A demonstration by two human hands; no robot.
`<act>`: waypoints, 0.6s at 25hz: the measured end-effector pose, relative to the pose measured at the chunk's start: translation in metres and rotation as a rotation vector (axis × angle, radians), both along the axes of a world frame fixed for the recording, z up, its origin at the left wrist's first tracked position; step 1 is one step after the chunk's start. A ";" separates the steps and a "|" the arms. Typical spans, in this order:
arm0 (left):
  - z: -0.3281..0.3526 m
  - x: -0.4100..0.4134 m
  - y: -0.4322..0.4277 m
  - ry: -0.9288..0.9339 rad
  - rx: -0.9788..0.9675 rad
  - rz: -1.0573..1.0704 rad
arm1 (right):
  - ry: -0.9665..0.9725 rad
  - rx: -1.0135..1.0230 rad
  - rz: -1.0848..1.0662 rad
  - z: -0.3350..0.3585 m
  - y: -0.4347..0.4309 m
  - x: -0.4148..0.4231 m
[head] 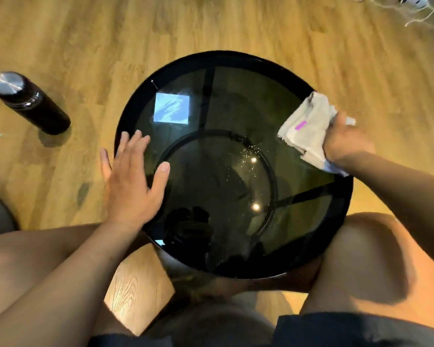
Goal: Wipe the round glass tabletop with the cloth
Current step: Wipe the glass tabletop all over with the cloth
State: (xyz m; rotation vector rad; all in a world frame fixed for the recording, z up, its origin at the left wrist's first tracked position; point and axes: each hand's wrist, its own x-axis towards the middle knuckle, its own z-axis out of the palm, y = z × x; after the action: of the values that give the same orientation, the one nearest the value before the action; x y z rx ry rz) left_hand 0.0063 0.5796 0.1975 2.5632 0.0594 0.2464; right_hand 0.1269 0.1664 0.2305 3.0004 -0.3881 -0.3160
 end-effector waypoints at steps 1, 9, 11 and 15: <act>0.000 -0.001 0.000 -0.013 0.051 -0.041 | 0.041 0.025 -0.037 0.002 -0.004 -0.028; 0.005 -0.038 -0.026 -0.002 0.173 -0.200 | 0.160 -0.001 0.042 0.002 0.082 -0.209; 0.013 -0.050 -0.043 0.004 0.142 -0.251 | 0.127 0.074 0.076 0.003 0.118 -0.233; 0.037 -0.063 -0.088 0.113 -0.129 -0.367 | 0.091 0.364 0.249 0.005 0.158 -0.245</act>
State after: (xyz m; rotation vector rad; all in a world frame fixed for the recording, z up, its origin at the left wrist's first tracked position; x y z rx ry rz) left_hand -0.0569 0.4920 0.2340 2.4019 -0.3389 -0.0408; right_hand -0.1176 0.3243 0.2351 3.3173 0.0625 -0.5495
